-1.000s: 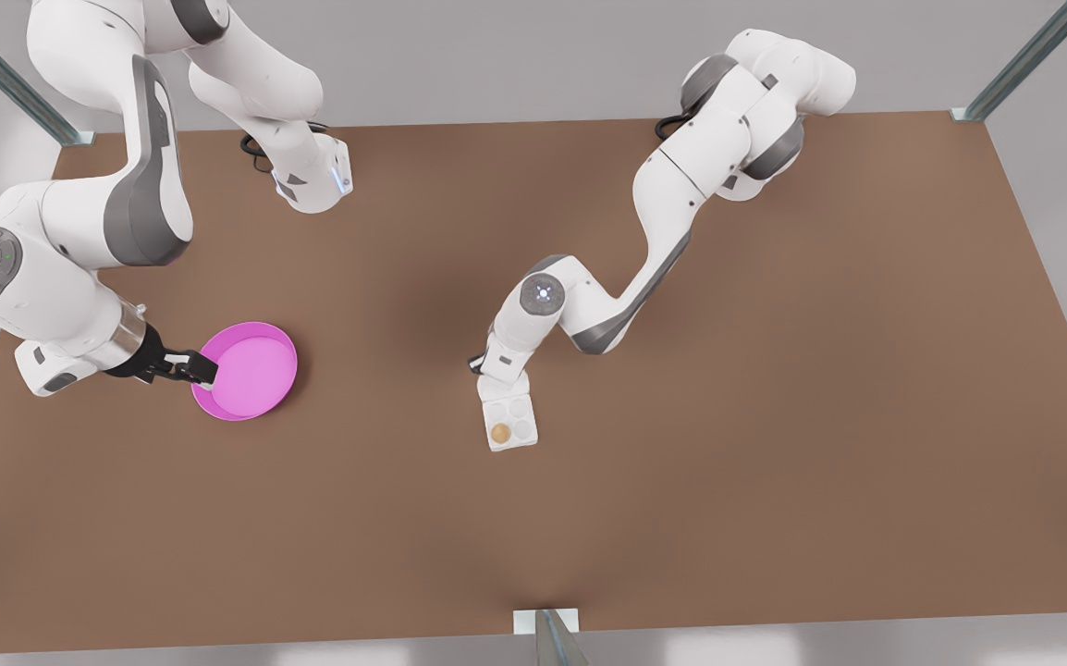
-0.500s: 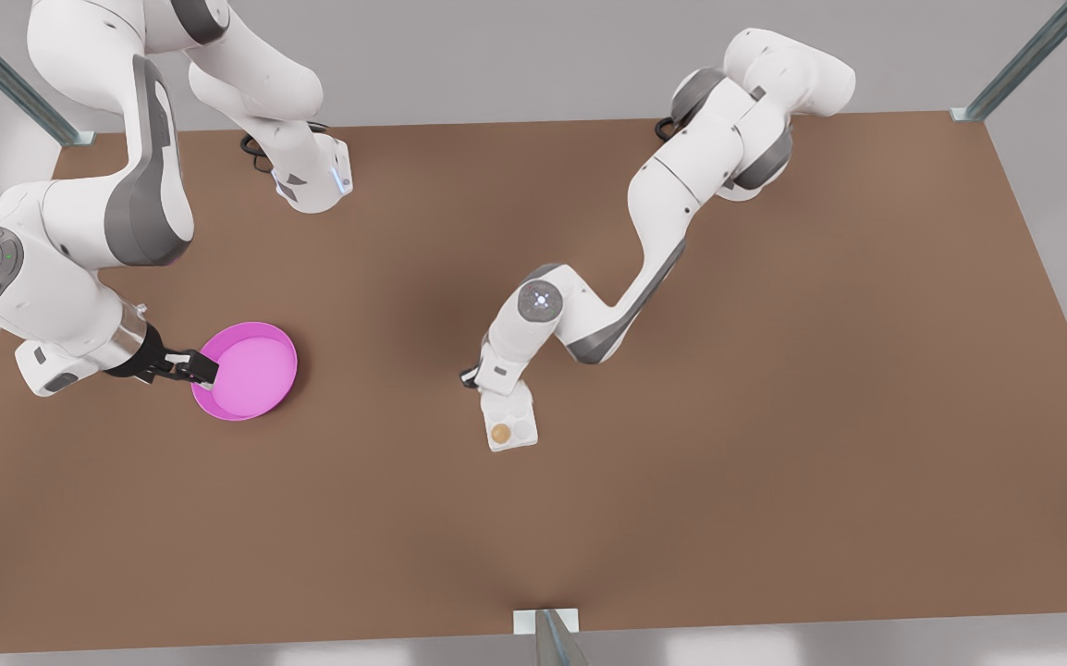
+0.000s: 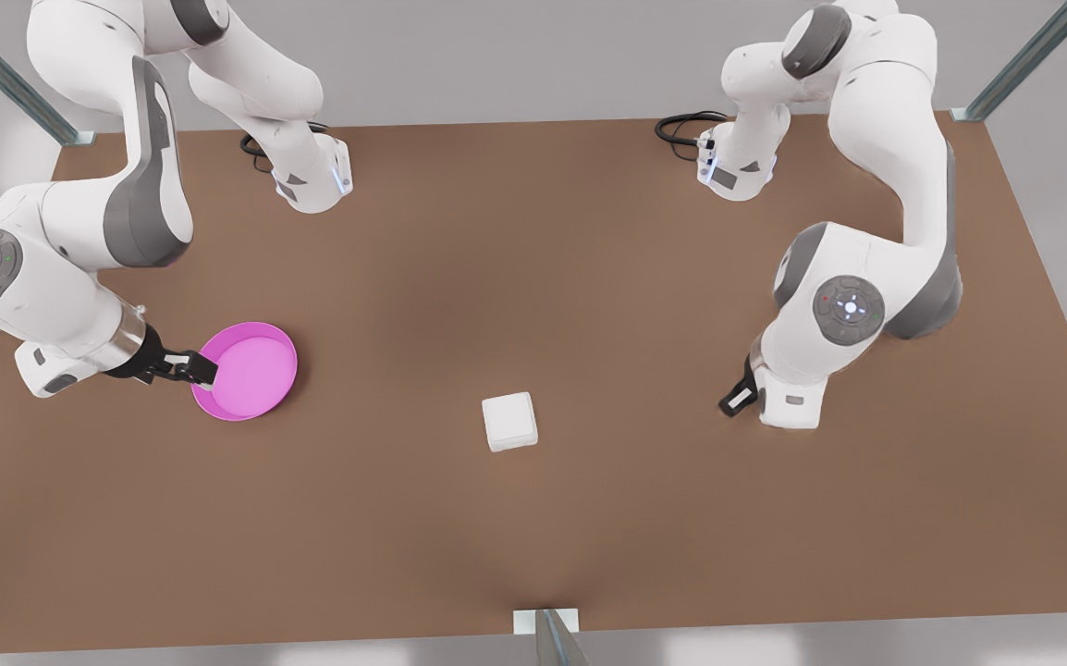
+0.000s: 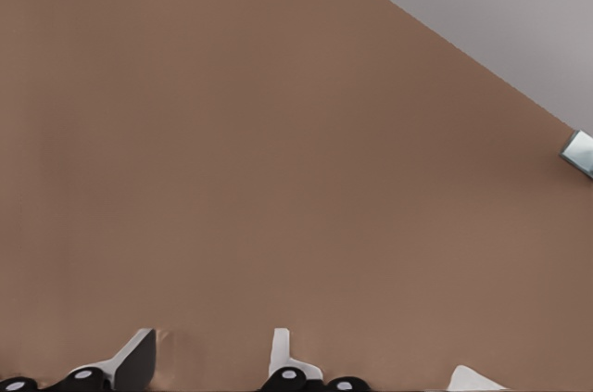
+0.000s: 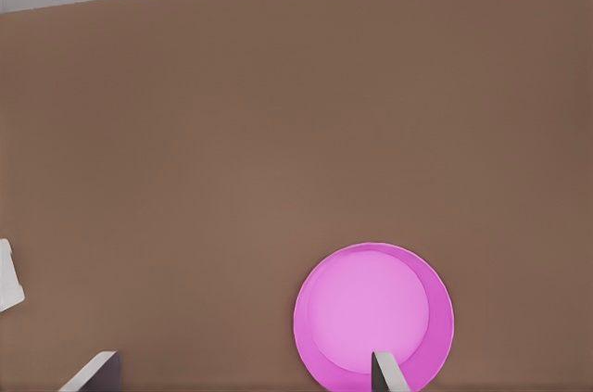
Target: Pack egg into the box and close the box lid
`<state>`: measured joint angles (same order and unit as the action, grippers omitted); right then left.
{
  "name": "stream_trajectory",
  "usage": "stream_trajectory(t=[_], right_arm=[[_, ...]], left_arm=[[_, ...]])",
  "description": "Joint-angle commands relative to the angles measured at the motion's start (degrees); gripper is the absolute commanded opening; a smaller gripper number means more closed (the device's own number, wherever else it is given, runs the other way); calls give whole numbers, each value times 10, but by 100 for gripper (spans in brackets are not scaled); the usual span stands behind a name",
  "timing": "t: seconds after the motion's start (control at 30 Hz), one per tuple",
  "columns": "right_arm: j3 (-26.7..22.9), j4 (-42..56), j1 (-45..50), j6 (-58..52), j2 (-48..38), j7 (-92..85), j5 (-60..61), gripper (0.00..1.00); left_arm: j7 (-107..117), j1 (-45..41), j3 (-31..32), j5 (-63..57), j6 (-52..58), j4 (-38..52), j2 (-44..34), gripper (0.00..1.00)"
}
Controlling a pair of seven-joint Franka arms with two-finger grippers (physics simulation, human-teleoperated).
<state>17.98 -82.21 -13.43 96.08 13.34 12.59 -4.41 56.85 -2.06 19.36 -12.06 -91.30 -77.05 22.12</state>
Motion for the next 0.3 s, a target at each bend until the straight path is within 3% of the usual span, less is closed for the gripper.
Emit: stream_trajectory(t=[0.0, 0.1, 0.27], right_arm=[[0, 0, 1, 0, -1, -1, 0, 100], [0, 0, 1, 0, -1, -1, 0, 100], [0, 3, 1, 0, -1, -1, 1, 100]], left_arm=[[-566, -23, -93, 80, 28, -143, -120, 100], [-568, -25, -100, 82, 121, -64, -136, 100], [-565, -25, -101, 91, 126, -57, -137, 100]])
